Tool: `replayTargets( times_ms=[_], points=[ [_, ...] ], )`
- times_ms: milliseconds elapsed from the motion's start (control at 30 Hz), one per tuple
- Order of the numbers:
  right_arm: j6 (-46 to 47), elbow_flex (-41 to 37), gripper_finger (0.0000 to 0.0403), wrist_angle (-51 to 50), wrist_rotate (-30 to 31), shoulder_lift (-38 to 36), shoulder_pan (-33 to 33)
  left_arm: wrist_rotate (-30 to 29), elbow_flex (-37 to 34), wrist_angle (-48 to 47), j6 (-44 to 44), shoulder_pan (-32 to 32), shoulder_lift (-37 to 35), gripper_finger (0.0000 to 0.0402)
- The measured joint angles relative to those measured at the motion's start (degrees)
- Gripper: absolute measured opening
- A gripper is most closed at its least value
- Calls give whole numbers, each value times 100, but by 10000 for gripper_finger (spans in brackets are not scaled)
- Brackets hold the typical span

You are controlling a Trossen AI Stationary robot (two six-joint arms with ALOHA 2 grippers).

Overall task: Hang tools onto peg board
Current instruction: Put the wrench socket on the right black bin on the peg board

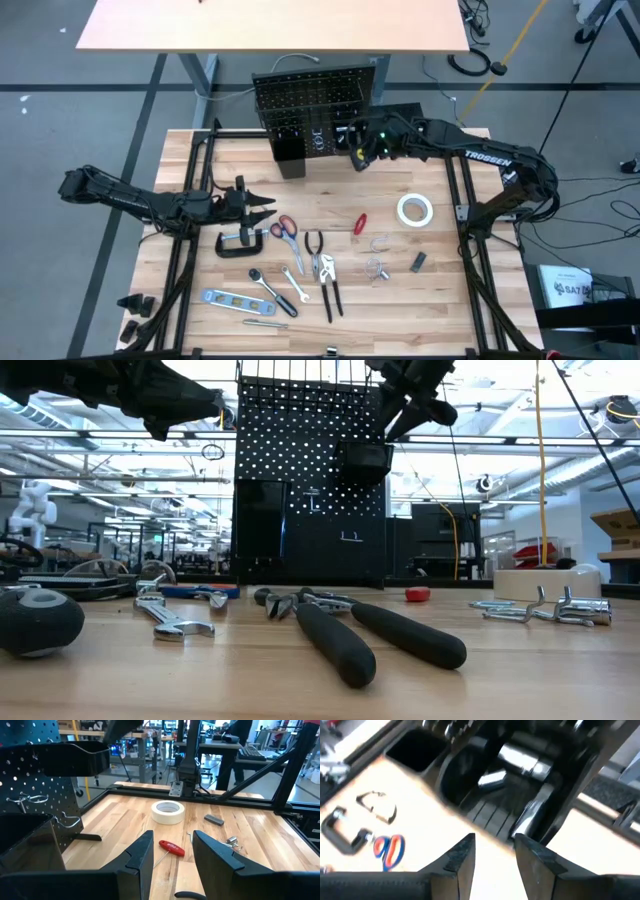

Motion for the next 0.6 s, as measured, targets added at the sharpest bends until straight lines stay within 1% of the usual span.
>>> replayTargets(
  times_ms=[200,433,533,600],
  points=[
    [340,0,130,-472,-2,0,658,1,0,7,-2,0,-1,132],
    [897,-15,130,-1125,-2,1,1665,1,0,11,-2,0,0,132],
    [1180,-163,130,-1150,4,2,2179,23,0,9,-65,2,1,132],
    [1355,-313,130,-1117,17,2,2535,219,34,-75,-174,2,1,132]
  ],
)
